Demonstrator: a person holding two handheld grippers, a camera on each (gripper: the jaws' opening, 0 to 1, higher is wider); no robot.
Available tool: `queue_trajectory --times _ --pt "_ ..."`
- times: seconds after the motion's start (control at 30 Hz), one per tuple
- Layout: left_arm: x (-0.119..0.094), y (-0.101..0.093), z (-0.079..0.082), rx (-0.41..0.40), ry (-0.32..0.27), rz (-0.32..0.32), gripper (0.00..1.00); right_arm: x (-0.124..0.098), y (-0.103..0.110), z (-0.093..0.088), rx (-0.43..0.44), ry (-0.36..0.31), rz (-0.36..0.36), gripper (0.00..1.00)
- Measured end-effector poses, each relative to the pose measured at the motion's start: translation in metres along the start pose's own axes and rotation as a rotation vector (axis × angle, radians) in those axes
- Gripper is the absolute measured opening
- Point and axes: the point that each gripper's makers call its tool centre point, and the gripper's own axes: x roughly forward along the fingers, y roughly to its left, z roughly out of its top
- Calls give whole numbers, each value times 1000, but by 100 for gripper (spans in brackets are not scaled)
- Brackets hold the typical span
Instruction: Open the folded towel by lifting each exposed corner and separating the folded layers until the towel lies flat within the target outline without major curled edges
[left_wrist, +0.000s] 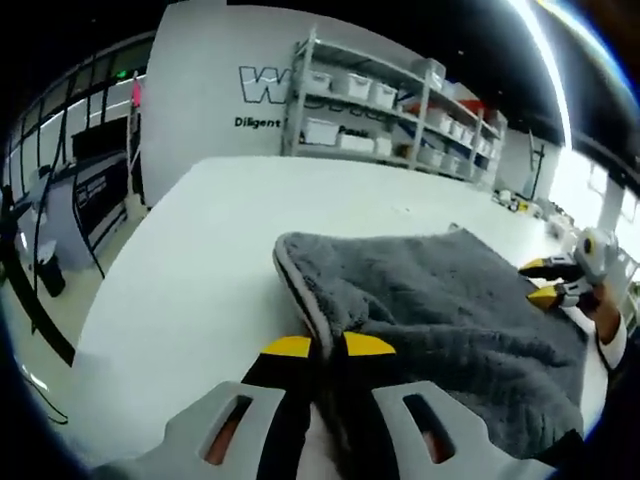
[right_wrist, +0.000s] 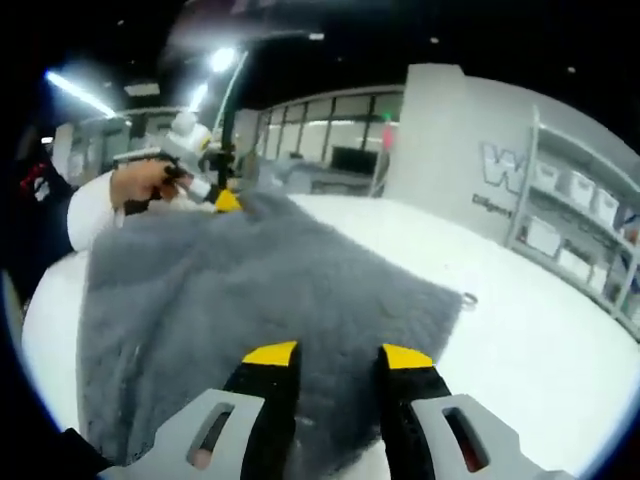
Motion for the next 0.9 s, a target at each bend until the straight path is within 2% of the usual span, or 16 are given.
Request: queue_trajectory --times 0.13,0.23,0.37,0.5,0.67,0.73,0.8,0.9 --pt "-4 -7 -2 28 -8 6 12 -1 1 8 -6 -33 9 26" --pt "-9 -9 -3 34 -5 18 17 -1 2 11 -9 -46 17 21" --pt "-15 -15 -4 18 -8 10 22 1 4 11 -28 -40 19 20" --pt "-23 -30 -9 39 -11 10 25 2 4 10 -44 -34 18 18" --pt "-29 -28 -3 45 -27 13 27 1 6 15 -37 -58 29 14" --pt "-30 -24 6 38 -45 -8 27 0 13 20 -30 -73 59 9" --pt "-35 -32 9 30 -55 -41 27 -2 23 26 -39 -96 95 6" --pt "-43 -46 8 61 -33 -75 25 -3 39 35 -80 -131 145 3"
